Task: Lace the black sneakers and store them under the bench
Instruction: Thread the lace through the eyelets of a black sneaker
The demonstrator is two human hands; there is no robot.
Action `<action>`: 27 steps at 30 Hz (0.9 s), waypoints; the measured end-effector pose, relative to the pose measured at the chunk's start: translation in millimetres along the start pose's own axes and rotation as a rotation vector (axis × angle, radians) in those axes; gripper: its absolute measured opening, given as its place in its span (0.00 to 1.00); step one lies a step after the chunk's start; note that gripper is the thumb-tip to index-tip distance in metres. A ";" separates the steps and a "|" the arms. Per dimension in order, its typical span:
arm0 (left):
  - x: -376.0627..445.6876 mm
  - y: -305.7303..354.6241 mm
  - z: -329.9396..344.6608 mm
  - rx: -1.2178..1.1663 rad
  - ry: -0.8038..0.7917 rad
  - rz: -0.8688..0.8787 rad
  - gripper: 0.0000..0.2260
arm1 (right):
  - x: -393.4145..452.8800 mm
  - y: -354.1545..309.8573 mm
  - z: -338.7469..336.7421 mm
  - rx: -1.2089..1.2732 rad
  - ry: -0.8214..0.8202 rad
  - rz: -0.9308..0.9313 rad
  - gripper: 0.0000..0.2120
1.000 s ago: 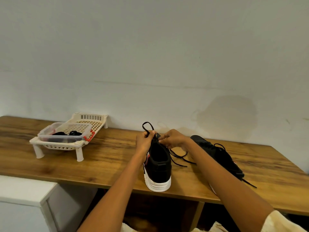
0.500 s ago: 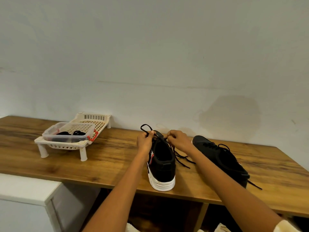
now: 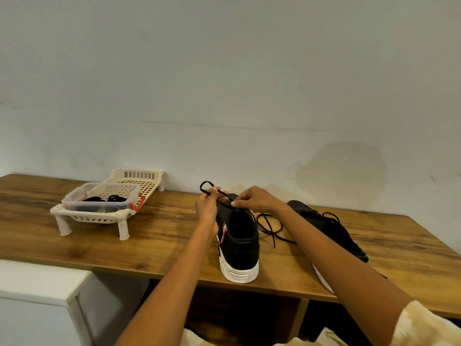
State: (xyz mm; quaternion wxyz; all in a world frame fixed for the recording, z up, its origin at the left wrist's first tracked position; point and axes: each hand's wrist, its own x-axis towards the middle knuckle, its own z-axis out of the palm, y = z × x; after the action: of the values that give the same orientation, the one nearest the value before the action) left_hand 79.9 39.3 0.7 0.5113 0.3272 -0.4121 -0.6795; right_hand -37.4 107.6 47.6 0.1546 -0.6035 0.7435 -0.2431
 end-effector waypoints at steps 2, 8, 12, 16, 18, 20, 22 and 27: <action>-6.1 1.2 0.8 -0.011 -0.036 0.015 0.07 | 4.9 -6.4 -4.7 -0.101 0.048 0.004 0.12; -10.1 -6.5 -1.3 0.294 -0.300 0.069 0.11 | 17.9 -50.7 -35.6 0.121 0.321 -0.087 0.10; -11.0 -5.1 -1.6 0.317 -0.304 0.009 0.07 | 16.8 -62.2 -36.8 0.394 0.433 -0.096 0.09; -1.8 -1.8 -3.0 0.021 -0.223 -0.090 0.07 | 10.2 -34.8 -20.4 0.173 0.233 -0.023 0.12; 4.4 -2.6 -4.0 -0.120 -0.160 -0.142 0.09 | 7.5 -19.2 -11.8 -0.123 0.015 0.035 0.13; 8.3 -2.0 -5.5 -0.305 -0.148 -0.199 0.11 | 6.9 -9.4 -6.7 -0.196 -0.129 0.064 0.11; 10.9 2.9 -7.0 -0.483 -0.113 -0.235 0.11 | 6.1 -6.1 -6.2 -0.137 -0.211 0.083 0.12; 9.6 9.0 -15.2 0.055 0.154 -0.096 0.05 | 5.7 -11.2 -9.5 -0.048 -0.270 0.135 0.13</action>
State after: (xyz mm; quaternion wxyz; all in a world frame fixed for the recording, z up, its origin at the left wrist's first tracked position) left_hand 94.3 25.4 1.7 0.4992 0.4117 -0.3740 -0.6644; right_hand -34.5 102.0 61.9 0.2544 -0.5830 0.7604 -0.1309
